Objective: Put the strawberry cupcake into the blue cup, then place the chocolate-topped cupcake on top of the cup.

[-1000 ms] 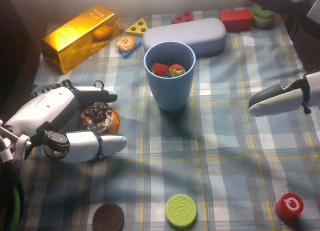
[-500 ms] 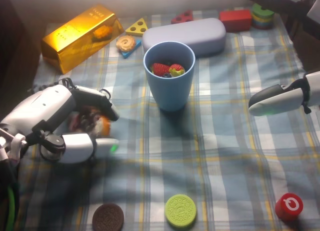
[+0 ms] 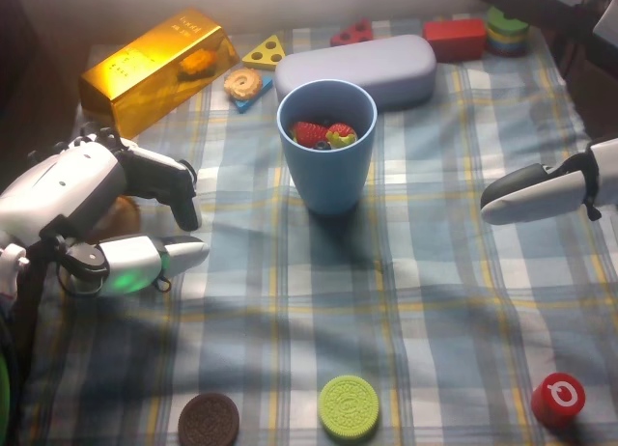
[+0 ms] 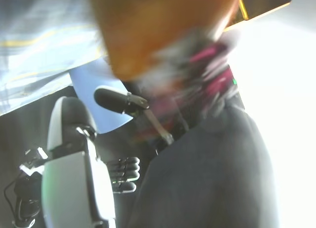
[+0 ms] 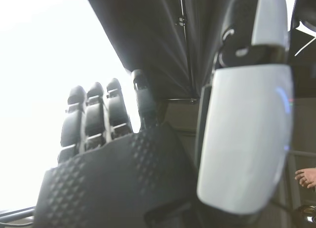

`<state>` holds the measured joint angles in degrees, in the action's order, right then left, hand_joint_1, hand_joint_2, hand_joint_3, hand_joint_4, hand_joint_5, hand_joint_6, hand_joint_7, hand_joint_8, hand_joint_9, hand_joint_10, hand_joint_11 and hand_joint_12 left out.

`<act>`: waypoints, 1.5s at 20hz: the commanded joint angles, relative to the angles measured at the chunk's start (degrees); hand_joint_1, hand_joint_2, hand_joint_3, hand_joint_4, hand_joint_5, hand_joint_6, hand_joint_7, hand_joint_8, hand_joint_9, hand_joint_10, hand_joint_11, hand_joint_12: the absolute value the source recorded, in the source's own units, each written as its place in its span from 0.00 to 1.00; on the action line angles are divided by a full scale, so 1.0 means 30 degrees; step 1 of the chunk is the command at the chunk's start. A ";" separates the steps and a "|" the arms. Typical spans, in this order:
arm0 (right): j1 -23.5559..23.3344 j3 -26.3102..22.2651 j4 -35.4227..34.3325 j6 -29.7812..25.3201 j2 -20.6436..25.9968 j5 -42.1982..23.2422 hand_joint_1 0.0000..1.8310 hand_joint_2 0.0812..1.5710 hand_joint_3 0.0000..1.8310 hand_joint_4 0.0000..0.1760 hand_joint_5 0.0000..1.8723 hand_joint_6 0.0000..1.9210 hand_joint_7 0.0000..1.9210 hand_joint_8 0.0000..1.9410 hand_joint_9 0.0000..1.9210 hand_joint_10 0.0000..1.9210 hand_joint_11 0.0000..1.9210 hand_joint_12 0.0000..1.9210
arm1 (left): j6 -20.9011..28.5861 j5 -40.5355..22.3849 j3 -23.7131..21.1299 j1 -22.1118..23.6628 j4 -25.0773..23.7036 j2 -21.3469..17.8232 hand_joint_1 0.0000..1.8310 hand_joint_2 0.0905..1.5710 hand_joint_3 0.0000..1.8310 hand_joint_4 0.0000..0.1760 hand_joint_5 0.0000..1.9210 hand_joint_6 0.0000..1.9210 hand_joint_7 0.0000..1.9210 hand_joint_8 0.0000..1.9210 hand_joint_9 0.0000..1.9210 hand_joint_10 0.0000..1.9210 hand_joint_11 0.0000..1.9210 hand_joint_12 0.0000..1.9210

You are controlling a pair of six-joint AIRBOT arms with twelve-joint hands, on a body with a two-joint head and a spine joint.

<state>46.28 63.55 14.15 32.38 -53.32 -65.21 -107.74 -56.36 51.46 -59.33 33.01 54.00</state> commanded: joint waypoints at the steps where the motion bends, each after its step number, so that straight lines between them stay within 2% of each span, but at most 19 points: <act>1: -0.0120 0.0009 -0.0686 -0.0091 -0.0040 -0.2171 0.29 0.46 0.00 0.48 0.00 0.00 0.00 0.00 0.00 0.00 0.00 0.05 | 0.0137 -0.2028 0.0115 0.0237 -0.0421 0.0017 0.50 0.64 0.00 0.00 0.46 0.02 0.48 0.00 0.33 0.00 0.03 0.41; 4: -0.0120 0.0007 -0.0686 -0.0091 -0.0040 -0.2171 0.29 0.46 0.00 0.48 0.00 0.00 0.00 0.00 0.00 0.00 0.00 0.05 | 0.0139 -0.1968 0.0262 0.0228 -0.0298 0.0257 0.48 0.64 0.00 0.22 0.46 0.00 0.46 0.00 0.32 0.00 0.04 0.39; 6: -0.0120 0.0007 -0.0684 -0.0091 -0.0038 -0.2171 0.29 0.46 0.00 0.48 0.00 0.00 0.00 0.00 0.00 0.00 0.00 0.05 | 0.0139 -0.1942 0.0262 0.0231 -0.0300 0.0246 0.48 0.64 0.00 0.23 0.45 0.00 0.46 0.00 0.31 0.00 0.03 0.39; 7: -0.0120 0.0009 -0.0684 -0.0091 -0.0038 -0.2171 0.29 0.46 0.00 0.48 0.00 0.00 0.00 0.00 0.00 0.00 0.00 0.05 | 0.0139 -0.1957 0.0237 0.0231 -0.0312 0.0217 0.49 0.63 0.00 0.13 0.46 0.00 0.46 0.00 0.32 0.00 0.05 0.40; 8: -0.0120 0.0009 -0.0684 -0.0091 -0.0038 -0.2171 0.29 0.46 0.00 0.48 0.00 0.00 0.00 0.00 0.00 0.00 0.00 0.05 | 0.0139 -0.1995 0.0186 0.0235 -0.0361 0.0173 0.49 0.63 0.00 0.13 0.46 0.00 0.46 0.00 0.32 0.00 0.05 0.40; 9: -0.0120 0.0011 -0.0684 -0.0091 -0.0036 -0.2171 0.29 0.46 0.00 0.48 0.00 0.00 0.00 0.00 0.00 0.00 0.00 0.05 | 0.0139 -0.2060 0.0103 0.0239 -0.0440 0.0093 0.47 0.61 0.00 0.07 0.42 0.00 0.43 0.00 0.34 0.00 0.08 0.43; 10: -0.0120 0.0015 -0.0682 -0.0091 -0.0036 -0.2169 0.29 0.46 0.00 0.48 0.00 0.00 0.00 0.00 0.00 0.00 0.00 0.05 | 0.0139 -0.2146 -0.0011 0.0289 -0.0533 -0.0043 0.47 0.61 0.00 0.07 0.42 0.00 0.43 0.00 0.34 0.00 0.08 0.43; 11: -0.0120 0.0018 -0.0680 -0.0091 -0.0036 -0.2169 0.29 0.46 0.00 0.48 0.00 0.00 0.00 0.00 0.00 0.00 0.00 0.05 | 0.0137 -0.2213 -0.0131 0.0329 -0.0621 -0.0218 0.42 0.61 0.00 0.08 0.32 0.00 0.35 0.00 0.32 0.00 0.05 0.49; 12: -0.0120 0.0018 -0.0680 -0.0091 -0.0036 -0.2167 0.29 0.46 0.00 0.48 0.00 0.00 0.00 0.00 0.00 0.00 0.00 0.05 | 0.0137 -0.2261 -0.0254 0.0352 -0.0676 -0.0446 0.42 0.61 0.00 0.08 0.32 0.00 0.35 0.00 0.32 0.00 0.05 0.49; 13: -0.0120 0.0020 -0.0678 -0.0091 -0.0038 -0.2167 0.29 0.46 0.00 0.48 0.00 0.00 0.00 0.00 0.00 0.00 0.00 0.05 | 0.0135 -0.2354 -0.0416 0.0352 -0.0696 -0.0732 0.38 0.57 0.00 0.19 0.23 0.00 0.25 0.00 0.25 0.00 0.02 0.49; 15: -0.0087 0.0016 -0.0680 -0.0089 -0.0040 -0.2165 0.29 0.46 0.00 0.48 0.00 0.00 0.00 0.00 0.00 0.00 0.00 0.05 | 0.0133 -0.2595 -0.0745 0.0321 -0.0692 -0.1382 0.37 0.55 0.00 0.30 0.15 0.00 0.15 0.00 0.14 0.00 0.00 0.35; 16: -0.0072 0.0018 -0.0682 -0.0089 -0.0040 -0.2165 0.29 0.46 0.00 0.48 0.00 0.00 0.00 0.00 0.00 0.00 0.00 0.05 | 0.0133 -0.2673 -0.0918 0.0304 -0.0690 -0.1750 0.37 0.55 0.00 0.30 0.15 0.00 0.15 0.00 0.14 0.00 0.00 0.35; 17: -0.0059 0.0016 -0.0682 -0.0089 -0.0040 -0.2165 0.29 0.46 0.00 0.48 0.00 0.00 0.00 0.00 0.00 0.00 0.00 0.05 | 0.0133 -0.2751 -0.1079 0.0306 -0.0690 -0.2128 0.33 0.53 0.00 0.45 0.12 0.00 0.12 0.00 0.13 0.00 0.00 0.34; 19: -0.0036 0.0020 -0.0695 -0.0089 -0.0086 -0.2163 0.29 0.46 0.00 0.48 0.00 0.00 0.00 0.00 0.00 0.00 0.00 0.05 | 0.0126 -0.3116 -0.1409 0.0228 -0.0690 -0.2795 0.30 0.51 0.00 0.46 0.11 0.00 0.12 0.00 0.13 0.00 0.00 0.39; 21: -0.0036 0.0022 -0.0695 -0.0089 -0.0088 -0.2163 0.29 0.46 0.00 0.48 0.00 0.00 0.00 0.00 0.00 0.00 0.00 0.05 | 0.0122 -0.3160 -0.1583 0.0151 -0.0688 -0.3055 0.32 0.53 0.00 0.37 0.11 0.00 0.13 0.00 0.15 0.01 0.00 0.47; 23: -0.0036 0.0022 -0.0695 -0.0089 -0.0093 -0.2161 0.29 0.46 0.00 0.48 0.00 0.00 0.00 0.00 0.00 0.00 0.00 0.05 | 0.0114 -0.3059 -0.1881 -0.0135 -0.0661 -0.3519 0.34 0.52 0.00 0.05 0.14 0.00 0.15 0.00 0.17 0.01 0.00 0.48; 25: -0.0036 0.0018 -0.0695 -0.0089 -0.0111 -0.2161 0.29 0.46 0.00 0.48 0.00 0.00 0.00 0.00 0.00 0.00 0.00 0.05 | 0.0116 -0.2992 -0.2165 -0.0613 -0.0264 -0.3946 0.34 0.52 0.00 0.02 0.13 0.00 0.14 0.00 0.17 0.00 0.00 0.47; 27: -0.0036 0.0020 -0.0695 -0.0089 -0.0124 -0.2158 0.29 0.46 0.00 0.48 0.00 0.00 0.00 0.00 0.00 0.00 0.00 0.05 | 0.0116 -0.3116 -0.2494 -0.1121 0.0057 -0.4393 0.41 0.53 0.00 0.00 0.13 0.00 0.14 0.00 0.17 0.00 0.00 0.50; 30: -0.0036 0.0016 -0.0697 -0.0091 -0.0124 -0.2152 0.29 0.46 0.00 0.48 0.00 0.00 0.00 0.00 0.00 0.00 0.00 0.05 | 0.0118 -0.3384 -0.2800 -0.1965 0.0662 -0.4777 0.47 0.52 0.00 0.00 0.13 0.00 0.15 0.00 0.17 0.00 0.00 0.47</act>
<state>46.68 63.55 14.20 32.38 -53.47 -65.10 -107.72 -59.59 42.94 -65.52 36.21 40.07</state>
